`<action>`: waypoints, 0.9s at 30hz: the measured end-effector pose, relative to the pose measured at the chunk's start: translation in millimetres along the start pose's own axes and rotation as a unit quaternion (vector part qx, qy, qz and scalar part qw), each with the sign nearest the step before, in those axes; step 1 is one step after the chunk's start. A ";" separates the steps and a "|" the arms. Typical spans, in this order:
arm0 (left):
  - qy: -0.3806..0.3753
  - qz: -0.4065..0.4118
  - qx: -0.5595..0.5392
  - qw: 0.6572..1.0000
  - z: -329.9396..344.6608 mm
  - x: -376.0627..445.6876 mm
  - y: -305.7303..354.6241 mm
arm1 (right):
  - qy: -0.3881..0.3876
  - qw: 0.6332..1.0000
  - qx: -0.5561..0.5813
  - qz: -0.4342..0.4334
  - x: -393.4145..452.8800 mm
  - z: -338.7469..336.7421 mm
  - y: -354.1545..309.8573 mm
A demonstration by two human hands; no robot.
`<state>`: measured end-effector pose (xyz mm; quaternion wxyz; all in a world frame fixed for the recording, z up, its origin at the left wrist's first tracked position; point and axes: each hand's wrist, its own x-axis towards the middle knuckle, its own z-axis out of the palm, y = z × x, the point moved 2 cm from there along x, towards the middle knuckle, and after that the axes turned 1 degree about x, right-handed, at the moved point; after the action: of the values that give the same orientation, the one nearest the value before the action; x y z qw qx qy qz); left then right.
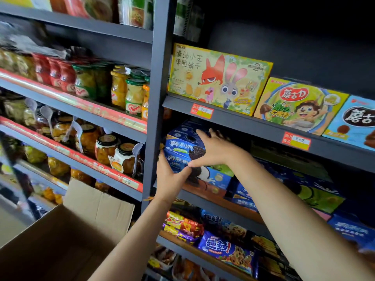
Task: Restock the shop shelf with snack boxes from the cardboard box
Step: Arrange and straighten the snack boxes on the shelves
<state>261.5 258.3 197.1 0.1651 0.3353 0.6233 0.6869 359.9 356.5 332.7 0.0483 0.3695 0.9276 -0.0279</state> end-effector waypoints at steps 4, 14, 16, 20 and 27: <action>0.005 0.006 0.008 1.000 -2.2 6.9 -8.5 | 0.028 1.000 0.012 0.000 6.2 8.7 1.8; -0.012 0.018 -0.020 1.000 1.2 6.0 -11.2 | 0.055 0.998 0.026 -0.009 5.7 12.9 7.5; -0.015 0.019 -0.022 0.999 2.7 4.9 -12.2 | 0.056 0.998 0.022 -0.009 4.4 13.2 10.0; -0.020 0.027 -0.026 0.999 3.6 5.1 -17.2 | 0.057 0.998 0.019 -0.008 1.3 12.9 11.7; -0.038 -0.023 -0.114 0.993 -5.1 25.1 -1.1 | 0.028 0.999 0.018 -0.003 0.8 7.7 11.3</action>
<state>239.8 270.9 202.3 0.2412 0.3257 0.5418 0.7363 367.6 364.5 324.8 0.0157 0.3677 0.9292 -0.0340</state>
